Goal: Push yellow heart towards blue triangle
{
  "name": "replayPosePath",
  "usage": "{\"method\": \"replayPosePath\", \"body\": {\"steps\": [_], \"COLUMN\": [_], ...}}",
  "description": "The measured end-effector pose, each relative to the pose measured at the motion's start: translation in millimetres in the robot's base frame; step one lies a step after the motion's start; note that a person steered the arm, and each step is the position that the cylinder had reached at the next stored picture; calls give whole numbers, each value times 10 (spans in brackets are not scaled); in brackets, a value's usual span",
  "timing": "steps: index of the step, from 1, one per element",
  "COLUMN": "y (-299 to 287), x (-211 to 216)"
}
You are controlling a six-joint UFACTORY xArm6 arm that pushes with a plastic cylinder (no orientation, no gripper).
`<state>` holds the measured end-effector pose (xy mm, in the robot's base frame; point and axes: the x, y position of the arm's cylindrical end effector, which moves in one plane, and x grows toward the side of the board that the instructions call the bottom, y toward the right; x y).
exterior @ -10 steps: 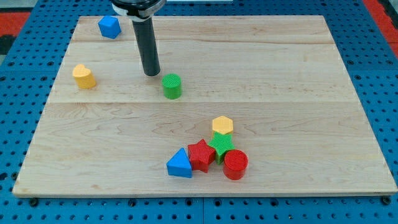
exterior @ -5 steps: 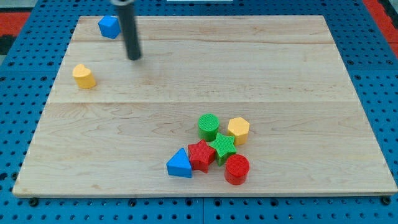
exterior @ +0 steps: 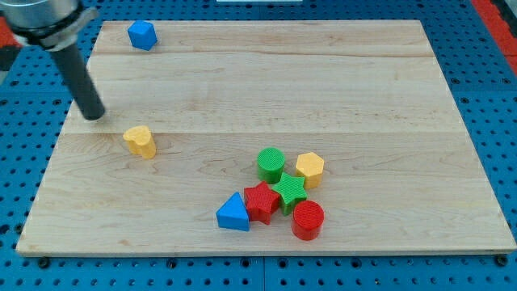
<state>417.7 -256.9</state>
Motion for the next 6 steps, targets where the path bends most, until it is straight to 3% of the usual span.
{"method": "replayPosePath", "body": {"steps": [1,2,3,4,5,6], "y": [374,1264,898,521,1105,1730], "x": [487,811,778,453,142,461]}}
